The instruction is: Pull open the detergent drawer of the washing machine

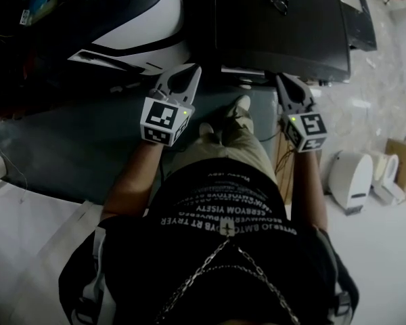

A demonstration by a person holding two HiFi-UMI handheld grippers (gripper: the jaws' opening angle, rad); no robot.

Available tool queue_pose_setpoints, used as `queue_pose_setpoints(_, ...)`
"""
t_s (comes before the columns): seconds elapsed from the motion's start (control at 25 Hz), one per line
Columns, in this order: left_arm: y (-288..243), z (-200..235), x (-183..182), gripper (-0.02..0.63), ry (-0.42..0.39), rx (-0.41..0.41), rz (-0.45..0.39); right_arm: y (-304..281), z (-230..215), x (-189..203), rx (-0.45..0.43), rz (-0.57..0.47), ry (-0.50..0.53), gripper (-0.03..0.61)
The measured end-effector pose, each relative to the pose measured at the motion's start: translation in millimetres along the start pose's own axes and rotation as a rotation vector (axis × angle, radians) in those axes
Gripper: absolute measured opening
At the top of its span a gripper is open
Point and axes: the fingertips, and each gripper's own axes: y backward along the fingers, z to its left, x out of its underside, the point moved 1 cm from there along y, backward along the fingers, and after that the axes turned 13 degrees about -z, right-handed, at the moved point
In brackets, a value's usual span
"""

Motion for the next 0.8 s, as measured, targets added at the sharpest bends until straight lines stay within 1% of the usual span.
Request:
queue_pose_setpoints(0.16, -16.7, -3.6, 22.4, 0.003, -0.002, 0.011, 0.041, -4.6, -16.0, 28.1, 0.009, 0.043, -0.007, 0.002)
queue_pose_setpoints(0.36, -28.3, -4.9, 52.7, 0.003, 0.019, 0.013, 0.093, -11.4, -19.9, 53.0, 0.007, 0.091, -0.030, 0.003)
queue_pose_setpoints(0.52, -38.4, -7.2, 77.9, 0.003, 0.034, 0.022, 0.139, -16.6, -21.2, 76.6, -0.017, 0.135, -0.041, 0.003)
queue_pose_setpoints(0.8, -56.5, -10.3, 119.5, 0.005, 0.057, 0.049, 0.225, -28.0, -25.7, 119.5, -0.050, 0.245, -0.049, 0.003)
